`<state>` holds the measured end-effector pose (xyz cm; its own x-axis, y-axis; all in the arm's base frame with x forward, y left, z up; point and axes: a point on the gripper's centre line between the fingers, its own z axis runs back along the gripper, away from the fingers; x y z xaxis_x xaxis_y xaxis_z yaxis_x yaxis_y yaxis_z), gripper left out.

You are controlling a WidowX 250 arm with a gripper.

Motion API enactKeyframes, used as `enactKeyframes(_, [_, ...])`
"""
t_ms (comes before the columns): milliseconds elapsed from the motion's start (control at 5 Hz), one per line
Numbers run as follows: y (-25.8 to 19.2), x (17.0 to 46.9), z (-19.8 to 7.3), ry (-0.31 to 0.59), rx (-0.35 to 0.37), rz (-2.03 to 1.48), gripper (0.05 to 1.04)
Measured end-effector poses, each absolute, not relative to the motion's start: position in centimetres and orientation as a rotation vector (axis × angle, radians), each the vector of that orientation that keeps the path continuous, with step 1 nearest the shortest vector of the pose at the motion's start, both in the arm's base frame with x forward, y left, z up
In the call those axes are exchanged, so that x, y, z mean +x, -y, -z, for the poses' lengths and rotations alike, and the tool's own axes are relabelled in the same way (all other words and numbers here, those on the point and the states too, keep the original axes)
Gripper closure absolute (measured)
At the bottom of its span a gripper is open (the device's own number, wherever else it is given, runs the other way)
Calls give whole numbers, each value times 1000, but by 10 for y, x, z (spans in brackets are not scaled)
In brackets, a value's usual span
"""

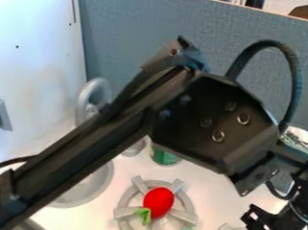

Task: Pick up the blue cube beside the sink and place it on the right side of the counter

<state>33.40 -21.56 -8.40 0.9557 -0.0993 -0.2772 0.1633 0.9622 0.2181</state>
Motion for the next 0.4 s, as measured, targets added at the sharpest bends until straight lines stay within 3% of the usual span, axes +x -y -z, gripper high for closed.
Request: enactKeyframes(400, [216, 333, 80, -322, 220, 81, 360])
